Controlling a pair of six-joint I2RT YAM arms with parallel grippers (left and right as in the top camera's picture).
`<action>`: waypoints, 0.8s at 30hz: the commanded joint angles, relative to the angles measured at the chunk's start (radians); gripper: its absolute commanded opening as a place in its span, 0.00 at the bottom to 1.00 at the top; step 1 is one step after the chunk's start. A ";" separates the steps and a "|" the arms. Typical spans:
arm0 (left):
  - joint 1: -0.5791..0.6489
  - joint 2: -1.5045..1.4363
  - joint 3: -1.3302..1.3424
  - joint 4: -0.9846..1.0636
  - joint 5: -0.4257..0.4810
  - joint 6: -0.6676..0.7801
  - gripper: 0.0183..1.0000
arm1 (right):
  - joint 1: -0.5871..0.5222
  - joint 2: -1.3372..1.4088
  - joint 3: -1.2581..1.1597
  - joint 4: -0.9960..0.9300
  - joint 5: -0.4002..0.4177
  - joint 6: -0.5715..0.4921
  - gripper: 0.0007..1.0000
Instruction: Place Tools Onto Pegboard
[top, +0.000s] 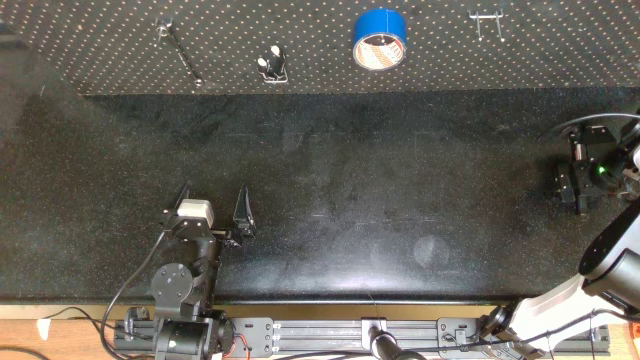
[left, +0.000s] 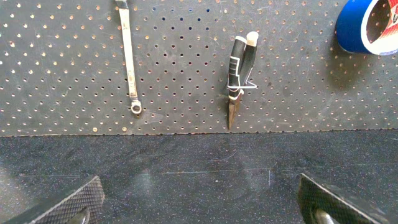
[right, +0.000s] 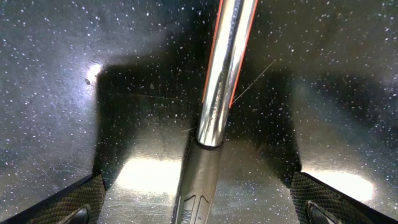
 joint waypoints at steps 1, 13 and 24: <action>0.000 -0.007 -0.002 -0.006 -0.007 -0.009 1.00 | 0.001 0.006 -0.023 0.012 -0.017 0.012 0.98; 0.000 -0.007 -0.002 -0.006 -0.007 -0.009 1.00 | 0.002 0.002 -0.024 0.027 -0.021 0.081 0.08; 0.000 -0.007 -0.002 -0.006 -0.007 -0.009 1.00 | 0.111 -0.629 0.009 0.007 -0.376 0.155 0.08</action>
